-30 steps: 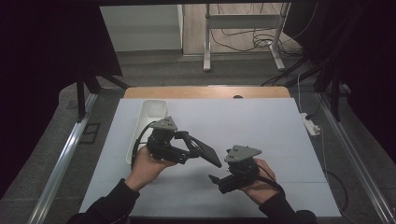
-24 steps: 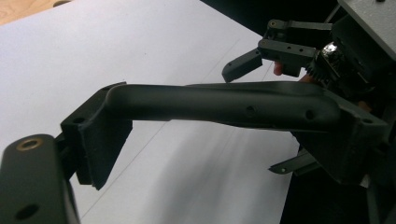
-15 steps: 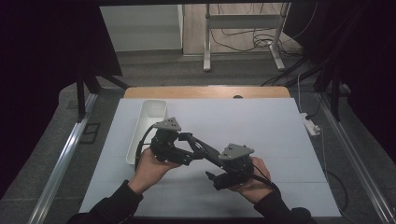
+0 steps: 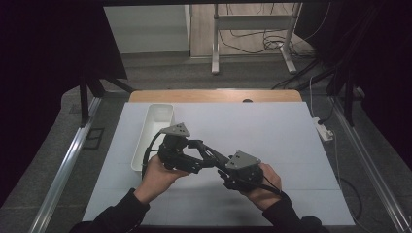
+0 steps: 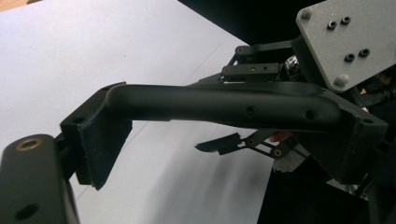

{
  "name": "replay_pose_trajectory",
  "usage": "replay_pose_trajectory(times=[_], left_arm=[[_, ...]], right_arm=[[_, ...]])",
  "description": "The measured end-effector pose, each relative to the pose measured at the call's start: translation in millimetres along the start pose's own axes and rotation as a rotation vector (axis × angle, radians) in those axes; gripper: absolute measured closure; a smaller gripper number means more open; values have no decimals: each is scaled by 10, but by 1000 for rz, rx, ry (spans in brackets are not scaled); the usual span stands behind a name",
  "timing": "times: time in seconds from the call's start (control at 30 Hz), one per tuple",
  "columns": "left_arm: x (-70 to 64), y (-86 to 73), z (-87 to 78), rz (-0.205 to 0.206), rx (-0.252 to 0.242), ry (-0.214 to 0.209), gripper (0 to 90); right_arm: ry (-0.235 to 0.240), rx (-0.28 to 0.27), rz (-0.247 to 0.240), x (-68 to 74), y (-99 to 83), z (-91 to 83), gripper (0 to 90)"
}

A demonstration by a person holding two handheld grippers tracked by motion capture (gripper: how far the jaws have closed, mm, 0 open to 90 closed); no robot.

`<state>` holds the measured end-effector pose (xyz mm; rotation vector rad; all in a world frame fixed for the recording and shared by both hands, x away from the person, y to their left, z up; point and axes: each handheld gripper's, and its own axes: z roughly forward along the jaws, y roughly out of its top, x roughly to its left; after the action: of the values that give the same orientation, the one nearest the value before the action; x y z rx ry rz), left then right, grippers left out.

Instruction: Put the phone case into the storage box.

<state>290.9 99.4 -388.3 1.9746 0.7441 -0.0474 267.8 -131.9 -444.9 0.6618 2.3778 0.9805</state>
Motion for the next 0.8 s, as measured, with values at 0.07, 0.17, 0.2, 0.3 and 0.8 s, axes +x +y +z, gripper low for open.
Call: replay_pose_trajectory(times=[0.07, 0.17, 0.2, 0.3, 0.8], left_arm=[[-1, 1, -1, -2, -2, -3, 142], [7, 1, -3, -5, -3, 2, 140], [12, 2, -5, -4, -2, 5, 139], [35, 2, -14, -8, -5, 14, 137], [132, -12, -25, -89, -23, -7, 124]], right_arm=[[-8, -1, -12, 10, -1, 1, 519], [-20, -5, -35, 24, -2, -5, 570], [-27, -7, -42, 35, -2, -7, 588], [-32, -17, -64, 65, 1, -12, 657], [-56, -44, -120, 97, 8, -46, 821]])
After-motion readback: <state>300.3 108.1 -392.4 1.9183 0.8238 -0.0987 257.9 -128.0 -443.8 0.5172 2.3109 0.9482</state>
